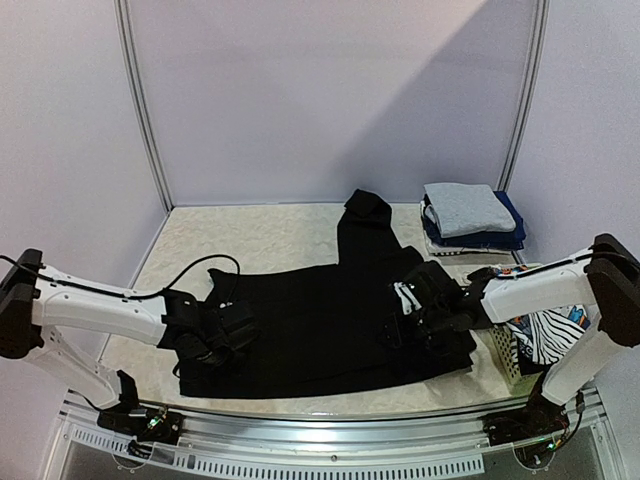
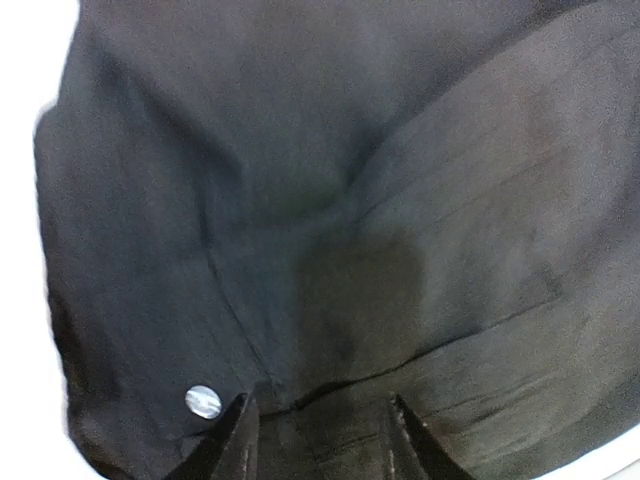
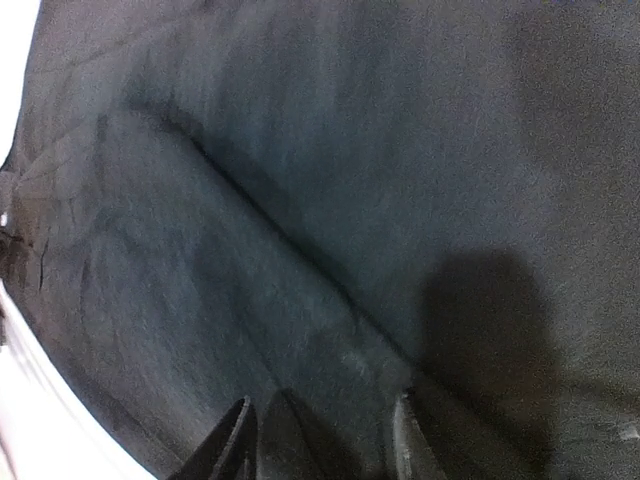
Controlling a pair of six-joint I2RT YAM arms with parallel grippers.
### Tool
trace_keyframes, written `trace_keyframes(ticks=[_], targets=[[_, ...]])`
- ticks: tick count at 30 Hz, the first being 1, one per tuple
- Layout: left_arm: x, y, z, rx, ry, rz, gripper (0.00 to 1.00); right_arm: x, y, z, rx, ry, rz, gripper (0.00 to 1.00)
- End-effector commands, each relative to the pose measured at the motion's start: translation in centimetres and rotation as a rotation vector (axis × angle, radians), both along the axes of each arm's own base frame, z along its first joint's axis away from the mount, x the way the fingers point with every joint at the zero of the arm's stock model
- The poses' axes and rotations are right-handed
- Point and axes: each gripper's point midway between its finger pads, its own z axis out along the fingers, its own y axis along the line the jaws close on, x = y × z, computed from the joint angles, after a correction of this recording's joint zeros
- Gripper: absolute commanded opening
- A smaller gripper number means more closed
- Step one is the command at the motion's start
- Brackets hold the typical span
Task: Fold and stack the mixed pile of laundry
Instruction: Move the 1/3-folded shirt to the center of the board.
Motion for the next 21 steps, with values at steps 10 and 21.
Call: trace_keyframes(ticks=[10, 21], targets=[[13.0, 3.3, 8.5, -0.012, -0.297, 0.021, 0.76, 12.6, -0.5, 13.2, -0.059, -0.286, -0.067, 0.75], [21.3, 9.1, 5.7, -0.138, -0.165, 0.166, 0.68, 16.1, -1.9, 14.7, -0.028, -0.304, -0.081, 0.82]])
